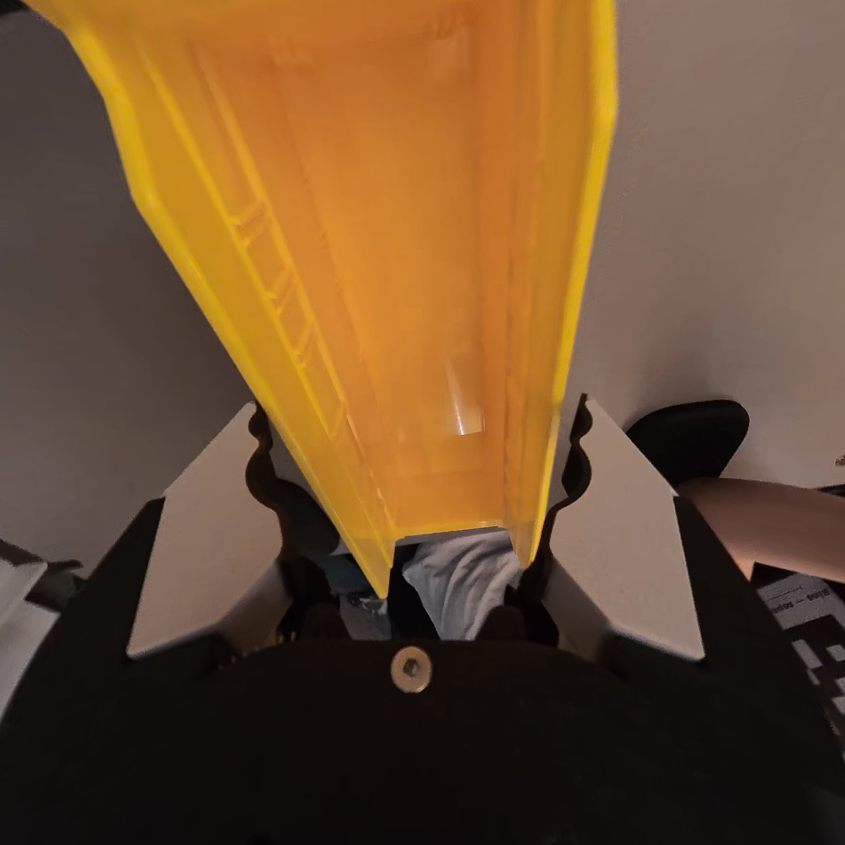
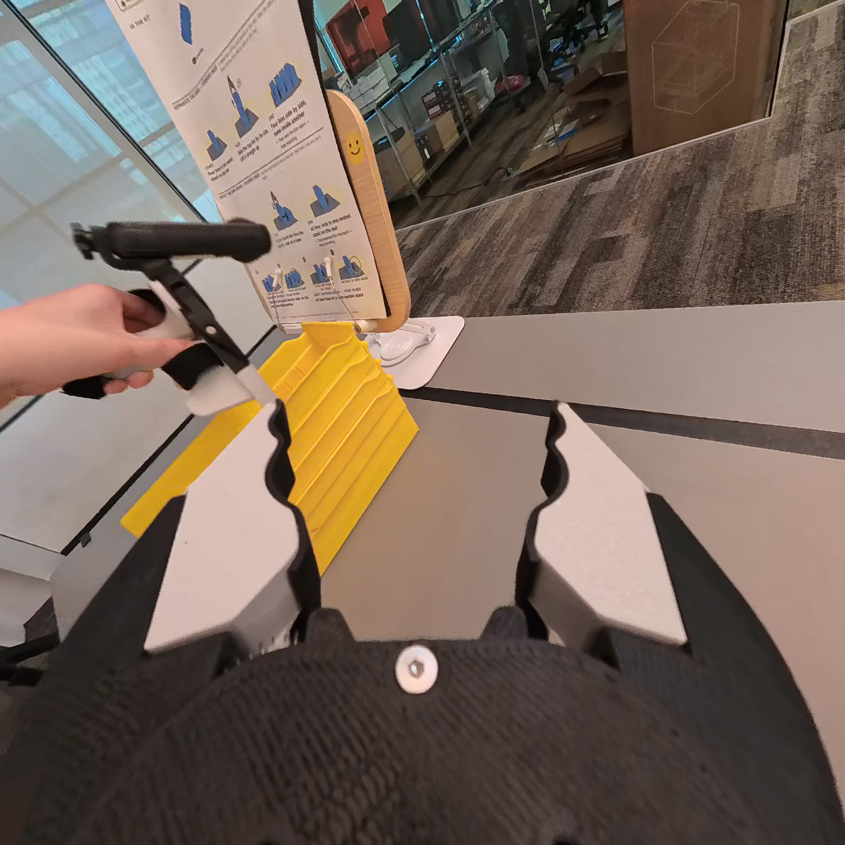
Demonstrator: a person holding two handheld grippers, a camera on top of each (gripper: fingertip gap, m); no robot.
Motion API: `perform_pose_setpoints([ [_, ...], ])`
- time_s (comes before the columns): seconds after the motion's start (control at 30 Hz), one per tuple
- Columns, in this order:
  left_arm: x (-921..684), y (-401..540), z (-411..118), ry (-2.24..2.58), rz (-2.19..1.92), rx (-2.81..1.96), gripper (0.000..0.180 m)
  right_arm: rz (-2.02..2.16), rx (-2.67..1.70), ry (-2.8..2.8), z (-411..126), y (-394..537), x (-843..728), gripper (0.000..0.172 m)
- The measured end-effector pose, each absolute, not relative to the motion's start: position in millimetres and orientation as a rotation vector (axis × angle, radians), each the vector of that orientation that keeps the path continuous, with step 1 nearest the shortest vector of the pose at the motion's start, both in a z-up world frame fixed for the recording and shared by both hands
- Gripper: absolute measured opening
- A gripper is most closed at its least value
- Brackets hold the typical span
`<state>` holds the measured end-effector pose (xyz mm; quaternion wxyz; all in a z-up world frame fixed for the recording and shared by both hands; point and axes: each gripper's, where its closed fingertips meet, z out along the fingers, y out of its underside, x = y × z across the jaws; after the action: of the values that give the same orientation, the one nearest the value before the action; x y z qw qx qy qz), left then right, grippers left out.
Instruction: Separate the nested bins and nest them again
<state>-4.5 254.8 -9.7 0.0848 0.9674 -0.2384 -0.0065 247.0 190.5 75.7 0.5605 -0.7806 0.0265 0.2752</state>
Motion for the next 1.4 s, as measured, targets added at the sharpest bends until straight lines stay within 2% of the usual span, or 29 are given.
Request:
perform_pose_setpoints([
  [0.13,11.7,253.4,19.4,-0.916,0.203,2.919,0.133,0.597,-1.874,0.054,69.7,195.5,243.8,0.112],
  [0.27,39.6,260.6,77.8,-1.386,0.662,3.040,0.109,0.527,-1.890,0.029,67.6,202.4,236.4,0.112],
  [0.4,26.8,257.7,148.9,-1.953,1.156,3.254,0.109,0.413,-1.860,-0.059,76.5,209.5,226.2,0.109],
  [0.43,17.2,252.5,162.6,-2.058,1.310,3.293,0.102,0.361,-1.802,-0.088,87.4,211.3,225.4,0.109],
  [0.47,6.4,247.0,174.2,-2.128,1.498,3.333,0.087,0.303,-1.739,-0.113,99.4,211.5,224.9,0.108],
  [0.53,-19.8,238.8,196.0,-2.156,1.996,3.403,0.068,0.193,-1.625,-0.151,122.2,207.8,223.0,0.109],
  [0.57,-30.3,230.0,204.6,-2.193,2.291,3.294,0.063,0.145,-1.572,-0.156,132.9,204.8,222.2,0.109],
  [0.63,-47.7,224.6,210.0,-2.015,2.669,3.131,0.064,0.080,-1.481,-0.167,150.9,198.1,217.5,0.109],
  [0.73,-75.3,220.6,221.7,-1.647,3.176,2.761,0.085,0.060,-1.441,-0.173,161.2,191.6,204.9,0.111],
  [0.8,-99.1,214.8,226.4,-1.526,3.433,2.433,0.084,0.162,-1.390,-0.220,170.5,183.9,180.5,0.110],
  [0.83,-108.8,219.4,225.2,-1.498,3.463,2.387,0.072,0.219,-1.341,-0.239,178.1,177.5,167.0,0.109],
  [0.93,-120.7,233.7,212.9,-1.594,3.234,2.468,0.071,0.368,-1.344,-0.341,182.3,162.9,116.7,0.110],
  [1.0,-133.9,236.8,215.6,-1.640,3.243,2.543,0.066,0.341,-1.433,-0.397,169.5,161.0,88.0,0.112],
  [1.2,-159.4,259.2,209.1,-1.876,2.694,3.278,0.059,0.327,-1.700,-0.329,129.1,194.1,21.7,0.113],
  [1.4,-184.7,273.4,201.7,-1.800,2.300,3.655,0.058,0.249,-2.169,-0.263,94.2,257.5,-19.0,0.130],
])
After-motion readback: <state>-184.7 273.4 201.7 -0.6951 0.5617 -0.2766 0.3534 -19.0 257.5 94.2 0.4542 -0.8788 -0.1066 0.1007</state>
